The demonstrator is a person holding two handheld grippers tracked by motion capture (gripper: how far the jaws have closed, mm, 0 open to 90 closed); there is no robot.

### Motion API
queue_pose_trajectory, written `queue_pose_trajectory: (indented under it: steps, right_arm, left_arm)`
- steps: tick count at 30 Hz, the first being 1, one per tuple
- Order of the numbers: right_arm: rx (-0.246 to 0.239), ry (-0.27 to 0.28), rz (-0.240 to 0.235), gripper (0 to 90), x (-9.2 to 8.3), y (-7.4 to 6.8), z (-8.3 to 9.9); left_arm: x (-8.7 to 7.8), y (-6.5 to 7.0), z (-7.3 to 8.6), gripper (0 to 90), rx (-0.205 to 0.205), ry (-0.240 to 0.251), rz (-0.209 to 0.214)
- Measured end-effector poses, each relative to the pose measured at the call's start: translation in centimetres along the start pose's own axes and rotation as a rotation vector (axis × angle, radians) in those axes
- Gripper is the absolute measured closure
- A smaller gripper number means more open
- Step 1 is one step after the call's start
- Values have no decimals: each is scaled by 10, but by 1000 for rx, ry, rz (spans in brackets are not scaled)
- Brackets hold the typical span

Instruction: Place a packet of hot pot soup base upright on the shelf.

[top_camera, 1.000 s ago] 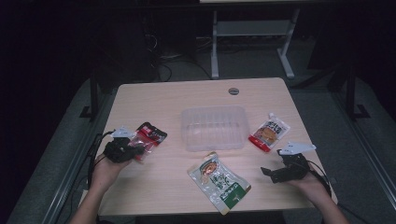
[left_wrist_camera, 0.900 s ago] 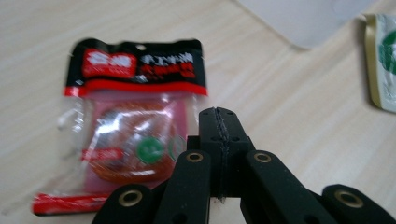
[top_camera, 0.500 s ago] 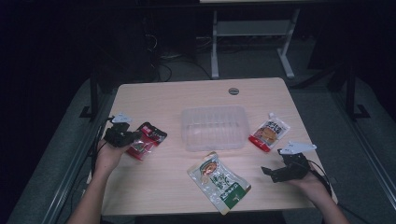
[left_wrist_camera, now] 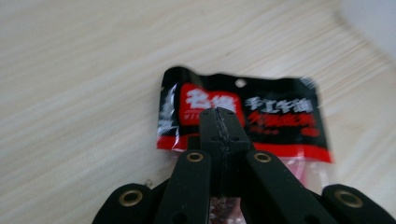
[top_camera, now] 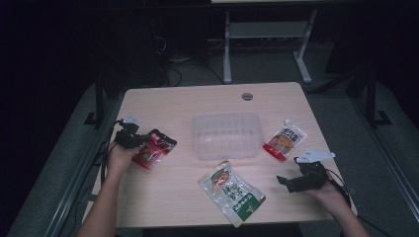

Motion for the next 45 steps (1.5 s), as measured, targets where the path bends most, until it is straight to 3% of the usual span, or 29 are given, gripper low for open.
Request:
queue_pose_trajectory:
  steps: [6, 11, 13, 20, 23, 26, 34, 40, 45]
  right_arm:
    - [-2, -1, -2, 24, -1, 0, 0]
    - [1, 4, -10, 24, -1, -1, 0]
    - [-5, 2, -10, 24, -1, -1, 0]
    - [-15, 2, -12, 24, -1, -1, 0]
    - [-14, 2, -11, 24, -2, -1, 0]
    - [-14, 6, -9, 24, -2, -1, 0]
    - [-19, 2, -13, 24, -1, -2, -1]
    - [-15, 0, -15, 24, -1, -2, -1]
    - [-15, -1, -15, 24, -1, -2, 0]
  left_arm:
    - [-2, -2, 1, 899, 14, 2, -33]
    - [-5, -12, 7, 899, -2, -21, -87]
    - [-4, -15, 11, 899, -8, -28, -87]
    - [-5, -12, 15, 899, -17, -29, -51]
    - [-7, -8, 19, 899, -39, -27, 10]
    - [-10, -3, 21, 899, -29, -33, 40]
    - [-13, 16, 23, 899, 39, -48, 120]
    - [-14, 33, 21, 899, 125, -72, 152]
    - [-16, 46, 23, 899, 137, -76, 180]
Point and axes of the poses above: each handheld gripper's, and its own axes: x roughly forward along the jaws, z roughly out of its underside, y roughly to its right, the point moved 2 cm from there along x, roughly forward along the jaws, and after that the axes turned 3 degrees about -z, right-handed, at the moved point
